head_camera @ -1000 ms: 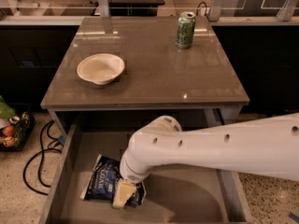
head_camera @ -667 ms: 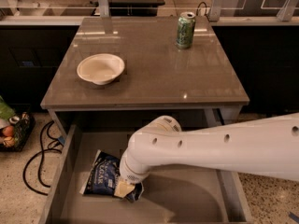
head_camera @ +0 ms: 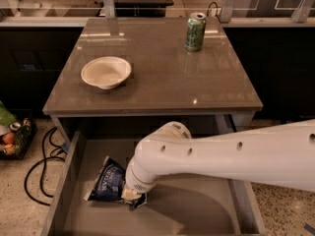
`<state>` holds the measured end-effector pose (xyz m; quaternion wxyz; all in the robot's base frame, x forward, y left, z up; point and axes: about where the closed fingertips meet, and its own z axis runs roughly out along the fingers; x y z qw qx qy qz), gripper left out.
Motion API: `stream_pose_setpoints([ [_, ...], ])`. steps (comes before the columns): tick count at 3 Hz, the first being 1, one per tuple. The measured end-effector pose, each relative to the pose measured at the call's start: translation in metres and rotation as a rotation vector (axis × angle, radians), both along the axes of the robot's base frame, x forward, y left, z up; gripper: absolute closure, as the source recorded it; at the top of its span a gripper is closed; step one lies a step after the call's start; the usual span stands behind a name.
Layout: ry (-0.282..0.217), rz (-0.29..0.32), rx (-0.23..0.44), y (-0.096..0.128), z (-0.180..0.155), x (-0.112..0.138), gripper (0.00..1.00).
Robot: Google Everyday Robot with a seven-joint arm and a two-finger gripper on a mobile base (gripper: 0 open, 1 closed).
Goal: Pick blue chip bag from top drawer and place on counter
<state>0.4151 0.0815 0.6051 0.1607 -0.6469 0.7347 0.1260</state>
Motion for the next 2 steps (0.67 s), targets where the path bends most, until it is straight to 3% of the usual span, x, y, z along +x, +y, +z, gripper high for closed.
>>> stream_pose_setpoints([
  [1,-0.001,0.001,-0.001,0.0002,0.0012,-0.0003,1.0],
  [2,-0.002,0.002,0.0,0.0002,0.0016,-0.0004,1.0],
])
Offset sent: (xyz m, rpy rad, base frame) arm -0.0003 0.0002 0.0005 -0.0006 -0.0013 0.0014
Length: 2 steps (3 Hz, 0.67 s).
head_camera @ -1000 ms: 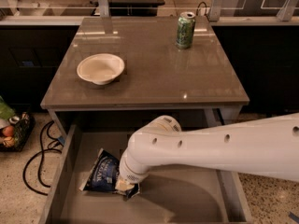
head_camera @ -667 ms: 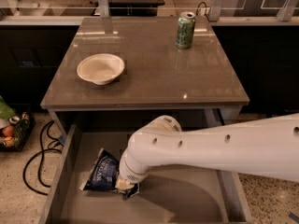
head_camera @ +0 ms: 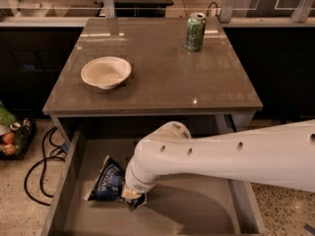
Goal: Pick blue chip bag from top drawer and place on counter
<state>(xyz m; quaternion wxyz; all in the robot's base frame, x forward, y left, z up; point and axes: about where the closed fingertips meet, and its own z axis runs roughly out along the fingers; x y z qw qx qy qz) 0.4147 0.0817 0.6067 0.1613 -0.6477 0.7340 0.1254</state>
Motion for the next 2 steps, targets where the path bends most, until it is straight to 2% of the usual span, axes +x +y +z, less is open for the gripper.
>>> stream_pose_setpoints([
  [1,-0.036,0.007,0.032,-0.004,0.02,-0.005,1.0],
  [2,-0.102,0.007,0.056,-0.011,0.056,-0.015,1.0],
])
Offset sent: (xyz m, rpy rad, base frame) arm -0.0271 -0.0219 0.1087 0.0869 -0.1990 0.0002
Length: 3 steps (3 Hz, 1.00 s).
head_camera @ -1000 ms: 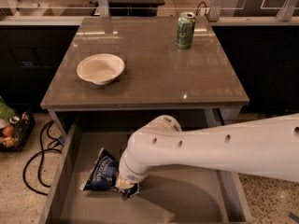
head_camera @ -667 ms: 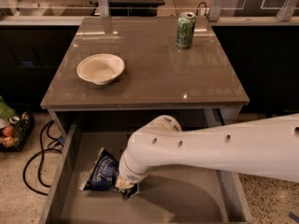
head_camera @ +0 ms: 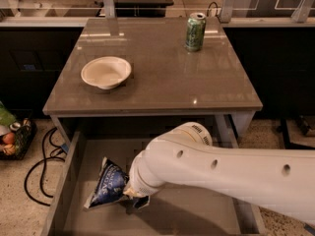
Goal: Pick blue chip bag from top drawer and place on counter
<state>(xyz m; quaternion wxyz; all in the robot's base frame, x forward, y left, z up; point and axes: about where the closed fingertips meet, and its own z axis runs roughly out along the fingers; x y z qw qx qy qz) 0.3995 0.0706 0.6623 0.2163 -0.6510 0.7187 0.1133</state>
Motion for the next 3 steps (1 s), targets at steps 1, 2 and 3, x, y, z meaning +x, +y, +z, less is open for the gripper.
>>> stream_pose_setpoints([
  [1,-0.081,-0.013,0.022,-0.008,0.038,-0.008,1.0],
  [2,-0.156,-0.045,0.031,-0.019,0.07,-0.013,1.0],
  [3,-0.223,-0.078,0.049,-0.033,0.101,-0.011,1.0],
])
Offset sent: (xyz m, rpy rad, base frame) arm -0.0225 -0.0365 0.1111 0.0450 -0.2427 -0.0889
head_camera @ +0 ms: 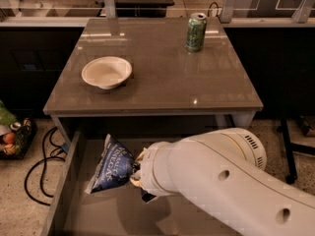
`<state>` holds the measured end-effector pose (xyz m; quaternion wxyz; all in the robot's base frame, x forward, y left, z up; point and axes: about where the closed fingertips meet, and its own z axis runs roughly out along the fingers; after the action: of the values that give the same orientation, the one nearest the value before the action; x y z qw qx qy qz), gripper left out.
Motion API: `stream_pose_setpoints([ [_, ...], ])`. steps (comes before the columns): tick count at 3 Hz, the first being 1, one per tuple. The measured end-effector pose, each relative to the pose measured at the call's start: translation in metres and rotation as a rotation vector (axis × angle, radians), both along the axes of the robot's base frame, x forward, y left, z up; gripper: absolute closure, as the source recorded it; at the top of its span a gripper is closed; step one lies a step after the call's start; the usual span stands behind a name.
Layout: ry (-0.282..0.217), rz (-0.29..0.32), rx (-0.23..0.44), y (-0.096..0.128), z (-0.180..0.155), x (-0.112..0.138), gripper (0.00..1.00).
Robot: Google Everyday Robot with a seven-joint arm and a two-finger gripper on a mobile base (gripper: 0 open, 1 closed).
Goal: Pick blue chip bag from top drawer and place on counter
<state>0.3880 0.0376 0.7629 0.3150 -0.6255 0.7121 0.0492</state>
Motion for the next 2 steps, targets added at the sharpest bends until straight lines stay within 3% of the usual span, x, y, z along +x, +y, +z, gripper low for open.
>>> stream_pose_setpoints([
  [1,-0.066,-0.017,0.063,-0.019,0.039,0.01,1.0],
  [2,-0.107,0.006,0.114,-0.029,0.063,0.014,1.0],
])
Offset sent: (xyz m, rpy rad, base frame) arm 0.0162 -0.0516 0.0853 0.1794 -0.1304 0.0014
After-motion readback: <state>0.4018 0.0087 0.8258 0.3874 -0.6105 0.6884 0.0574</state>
